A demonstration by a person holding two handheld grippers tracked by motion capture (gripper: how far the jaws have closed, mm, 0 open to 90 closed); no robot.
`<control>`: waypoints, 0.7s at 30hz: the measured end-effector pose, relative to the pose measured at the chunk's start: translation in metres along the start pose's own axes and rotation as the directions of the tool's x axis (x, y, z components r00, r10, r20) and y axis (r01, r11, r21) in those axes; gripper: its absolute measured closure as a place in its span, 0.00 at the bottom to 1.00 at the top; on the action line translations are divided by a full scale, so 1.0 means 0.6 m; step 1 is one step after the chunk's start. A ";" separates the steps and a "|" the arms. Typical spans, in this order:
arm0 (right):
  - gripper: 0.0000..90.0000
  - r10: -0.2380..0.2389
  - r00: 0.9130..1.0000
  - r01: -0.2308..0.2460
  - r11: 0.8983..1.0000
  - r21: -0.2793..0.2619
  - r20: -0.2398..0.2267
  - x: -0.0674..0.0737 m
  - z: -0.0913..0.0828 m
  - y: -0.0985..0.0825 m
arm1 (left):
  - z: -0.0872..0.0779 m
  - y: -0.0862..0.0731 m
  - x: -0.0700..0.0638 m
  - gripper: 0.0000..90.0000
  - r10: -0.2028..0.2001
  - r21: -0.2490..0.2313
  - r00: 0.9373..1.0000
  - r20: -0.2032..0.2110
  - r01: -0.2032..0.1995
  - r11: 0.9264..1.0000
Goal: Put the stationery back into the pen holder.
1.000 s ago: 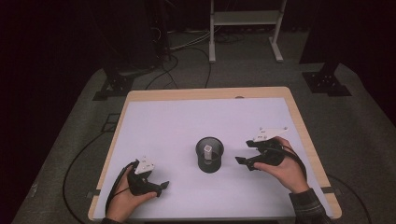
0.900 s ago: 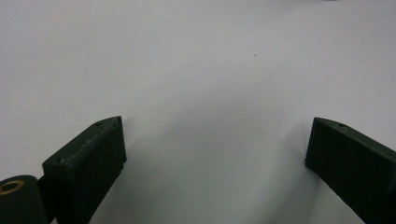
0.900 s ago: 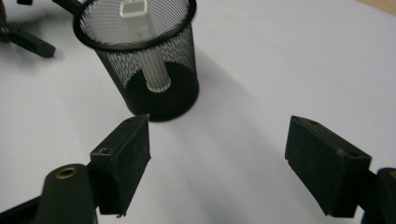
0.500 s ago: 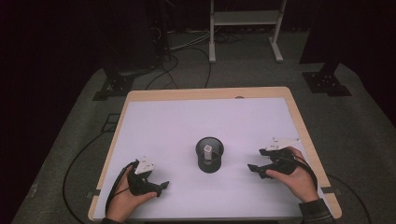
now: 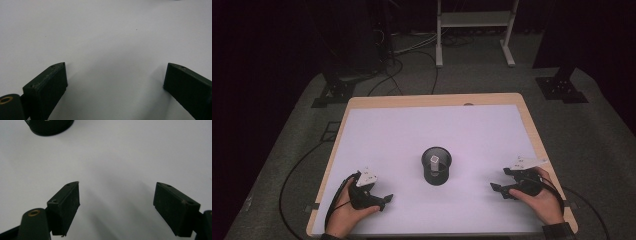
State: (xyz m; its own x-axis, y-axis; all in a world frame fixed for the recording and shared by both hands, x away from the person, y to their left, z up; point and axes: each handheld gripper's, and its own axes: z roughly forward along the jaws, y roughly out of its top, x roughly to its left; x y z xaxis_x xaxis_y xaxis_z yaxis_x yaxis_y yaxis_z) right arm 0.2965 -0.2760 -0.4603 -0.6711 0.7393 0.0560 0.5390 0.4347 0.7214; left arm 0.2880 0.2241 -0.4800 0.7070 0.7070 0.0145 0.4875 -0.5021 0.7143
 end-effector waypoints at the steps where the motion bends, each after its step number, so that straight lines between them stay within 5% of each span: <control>1: 0.23 0.008 1.000 -0.008 1.000 0.004 0.006 -0.002 -0.001 -0.006 | 0.000 0.000 0.000 0.04 0.001 0.002 1.000 0.000 -0.001 1.000; 12: 0.21 0.028 0.997 -0.030 0.999 0.032 0.069 -0.015 -0.017 -0.054 | 0.000 0.000 0.000 0.04 0.001 0.002 1.000 0.000 -0.001 1.000; 21: 0.20 0.017 0.996 -0.015 1.000 -0.023 0.085 -0.015 -0.022 -0.074 | 0.000 0.000 0.000 0.04 0.001 0.002 1.000 0.000 -0.001 1.000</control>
State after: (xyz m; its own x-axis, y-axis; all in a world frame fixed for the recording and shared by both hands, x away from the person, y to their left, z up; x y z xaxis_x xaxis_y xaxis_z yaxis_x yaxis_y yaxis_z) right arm 0.2720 -0.3086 -0.4835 -0.6161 0.7876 0.0088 0.5371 0.4120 0.7361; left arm 0.2879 0.2241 -0.4799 0.7073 0.7068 0.0152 0.4879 -0.5036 0.7130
